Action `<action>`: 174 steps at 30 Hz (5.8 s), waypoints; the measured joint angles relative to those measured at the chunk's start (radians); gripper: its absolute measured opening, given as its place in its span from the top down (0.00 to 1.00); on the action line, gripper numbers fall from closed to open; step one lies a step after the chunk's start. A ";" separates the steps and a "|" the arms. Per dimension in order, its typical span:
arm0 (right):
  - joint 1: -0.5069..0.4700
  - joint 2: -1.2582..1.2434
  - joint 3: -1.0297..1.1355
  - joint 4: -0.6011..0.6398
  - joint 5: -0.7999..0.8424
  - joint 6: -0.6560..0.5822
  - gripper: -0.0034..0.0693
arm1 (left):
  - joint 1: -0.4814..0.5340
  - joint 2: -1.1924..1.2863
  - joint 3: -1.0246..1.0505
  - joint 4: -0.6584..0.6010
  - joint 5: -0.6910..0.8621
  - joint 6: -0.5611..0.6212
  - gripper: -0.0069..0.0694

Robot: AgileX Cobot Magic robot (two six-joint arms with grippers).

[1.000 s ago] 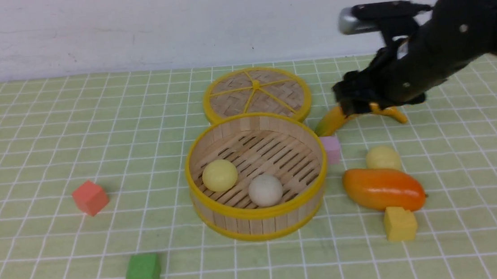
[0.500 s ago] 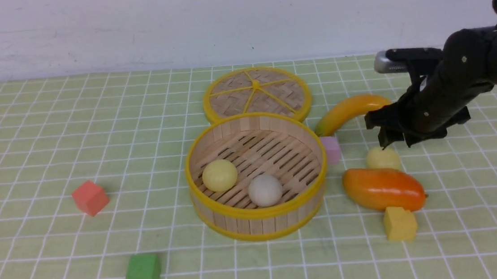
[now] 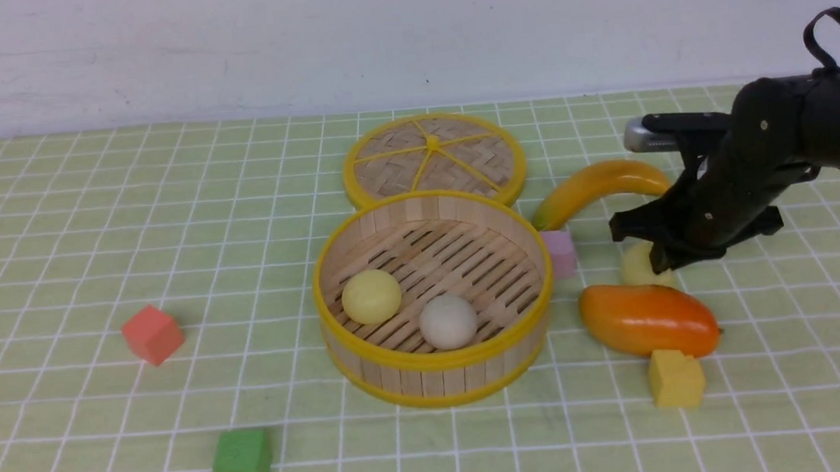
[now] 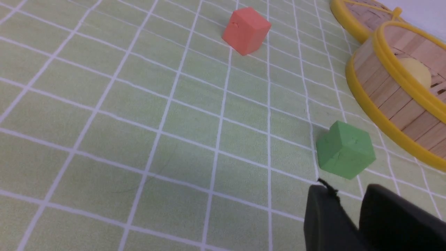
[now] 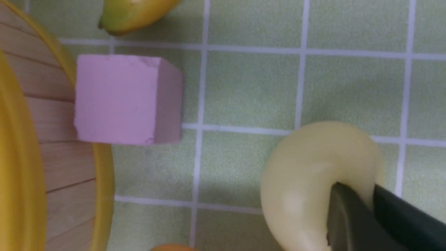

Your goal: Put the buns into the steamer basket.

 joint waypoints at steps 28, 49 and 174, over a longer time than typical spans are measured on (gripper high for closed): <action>0.218 0.024 0.000 0.658 -0.277 -0.488 0.61 | 0.000 0.000 0.000 0.000 0.000 0.000 0.67; 0.121 -0.505 0.015 0.077 0.305 -0.210 0.54 | 0.000 0.000 0.000 0.000 0.000 0.000 0.66; -0.208 -2.018 1.465 -0.356 -0.211 0.218 0.88 | -0.033 0.000 0.001 0.001 -0.001 0.000 0.60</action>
